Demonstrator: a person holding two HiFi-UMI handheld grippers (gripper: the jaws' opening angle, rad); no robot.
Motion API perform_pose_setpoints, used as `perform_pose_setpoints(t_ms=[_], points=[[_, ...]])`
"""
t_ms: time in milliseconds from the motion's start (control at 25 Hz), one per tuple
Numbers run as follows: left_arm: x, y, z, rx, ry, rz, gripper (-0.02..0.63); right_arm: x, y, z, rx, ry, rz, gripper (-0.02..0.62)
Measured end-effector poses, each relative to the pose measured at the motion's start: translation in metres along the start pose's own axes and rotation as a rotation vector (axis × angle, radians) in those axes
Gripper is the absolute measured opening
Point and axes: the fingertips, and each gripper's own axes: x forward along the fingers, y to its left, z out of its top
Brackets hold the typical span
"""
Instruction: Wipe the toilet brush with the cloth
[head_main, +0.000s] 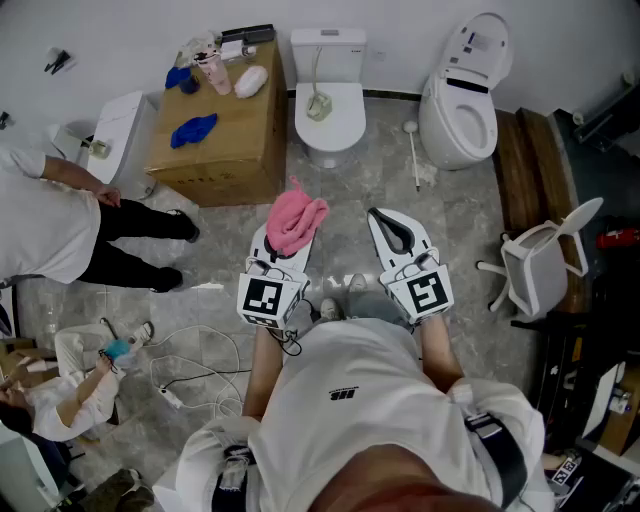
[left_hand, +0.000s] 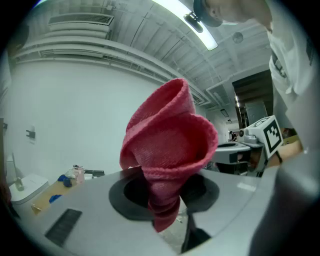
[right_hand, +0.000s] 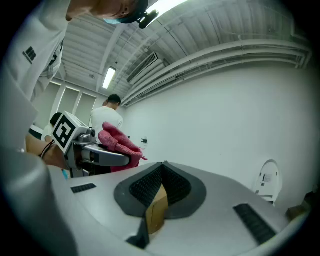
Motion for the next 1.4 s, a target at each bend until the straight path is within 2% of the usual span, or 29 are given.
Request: perform_pose_setpoints(t_ms=[240,640,1400], points=[[0.004,0.011,-0.003,0.006,0.003,-0.013,0.137,0.011,-0.001,0.0,-0.011,-0.009,-0.026,-0.003],[0.037,0.037,-0.005,-0.001,0.007,-0.003,0.136,0.048,-0.019,-0.009,-0.021,-0.002,0.003,-0.004],[0.2,0.11,0.001,0.001,0.061,0.081,0.136,0.163,-0.169,-0.029,0.021,0.009,0.078,-0.005]])
